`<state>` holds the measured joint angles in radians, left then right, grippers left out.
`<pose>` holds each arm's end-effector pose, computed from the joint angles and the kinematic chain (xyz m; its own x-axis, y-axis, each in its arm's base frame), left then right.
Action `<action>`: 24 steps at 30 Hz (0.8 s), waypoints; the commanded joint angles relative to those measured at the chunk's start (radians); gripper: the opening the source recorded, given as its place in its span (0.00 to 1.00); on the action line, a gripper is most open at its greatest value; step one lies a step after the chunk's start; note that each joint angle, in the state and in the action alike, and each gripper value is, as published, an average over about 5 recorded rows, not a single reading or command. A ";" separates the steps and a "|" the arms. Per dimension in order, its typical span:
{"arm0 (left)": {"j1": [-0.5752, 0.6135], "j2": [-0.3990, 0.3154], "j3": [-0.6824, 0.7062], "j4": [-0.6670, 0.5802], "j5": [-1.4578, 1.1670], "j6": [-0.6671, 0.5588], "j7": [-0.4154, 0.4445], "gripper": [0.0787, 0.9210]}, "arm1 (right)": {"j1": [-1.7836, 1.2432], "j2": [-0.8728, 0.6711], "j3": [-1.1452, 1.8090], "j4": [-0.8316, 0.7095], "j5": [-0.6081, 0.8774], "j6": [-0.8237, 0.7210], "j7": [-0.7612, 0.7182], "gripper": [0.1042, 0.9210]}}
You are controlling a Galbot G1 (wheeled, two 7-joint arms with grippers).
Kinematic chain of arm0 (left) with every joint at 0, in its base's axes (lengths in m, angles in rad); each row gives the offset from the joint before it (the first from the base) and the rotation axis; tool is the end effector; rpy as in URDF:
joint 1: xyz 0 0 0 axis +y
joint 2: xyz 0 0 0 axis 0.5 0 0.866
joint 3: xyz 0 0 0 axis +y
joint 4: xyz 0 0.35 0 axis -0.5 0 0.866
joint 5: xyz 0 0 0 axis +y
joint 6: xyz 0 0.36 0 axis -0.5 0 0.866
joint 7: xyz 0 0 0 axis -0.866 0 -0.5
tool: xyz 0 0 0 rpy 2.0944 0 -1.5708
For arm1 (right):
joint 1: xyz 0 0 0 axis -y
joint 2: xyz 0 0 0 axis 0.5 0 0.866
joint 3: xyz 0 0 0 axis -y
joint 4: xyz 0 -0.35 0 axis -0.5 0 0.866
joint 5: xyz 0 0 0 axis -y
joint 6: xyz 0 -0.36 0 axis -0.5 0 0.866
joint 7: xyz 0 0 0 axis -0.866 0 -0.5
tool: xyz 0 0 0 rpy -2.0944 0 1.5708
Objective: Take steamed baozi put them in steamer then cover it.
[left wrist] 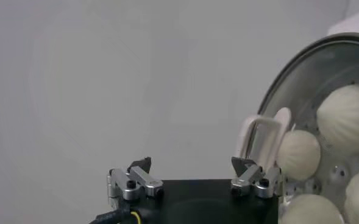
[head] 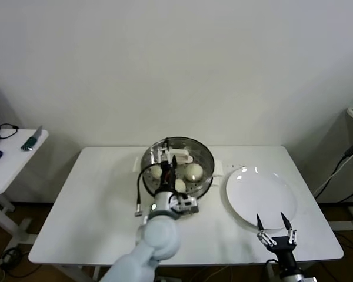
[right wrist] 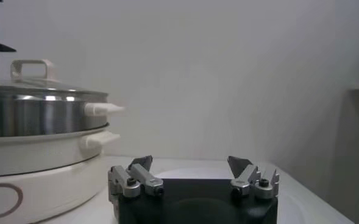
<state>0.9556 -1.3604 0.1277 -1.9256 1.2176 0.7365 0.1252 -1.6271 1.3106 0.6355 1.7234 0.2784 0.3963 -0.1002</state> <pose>0.2914 -0.1531 -0.2371 -0.9998 0.0127 -0.0165 -0.0123 0.2791 0.9602 0.1450 -0.1144 -0.4239 -0.9993 -0.0364 0.0084 -0.0366 0.9991 -0.0224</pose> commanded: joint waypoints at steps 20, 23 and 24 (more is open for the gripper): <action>0.655 0.156 -0.806 -0.066 -1.523 -0.874 -0.220 0.88 | 0.012 0.006 -0.007 0.010 0.034 -0.001 0.100 0.88; 0.670 0.154 -0.778 0.018 -1.514 -0.943 -0.221 0.88 | 0.014 0.003 -0.007 0.002 0.038 0.014 0.099 0.88; 0.672 0.151 -0.769 0.042 -1.507 -0.959 -0.221 0.88 | 0.015 0.002 -0.008 0.000 0.039 0.019 0.099 0.88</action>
<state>1.4434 -1.2166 -0.4896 -2.0687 0.0088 0.2422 -0.0767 -1.6158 1.3138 0.6284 1.7326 0.3115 0.3910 -0.0131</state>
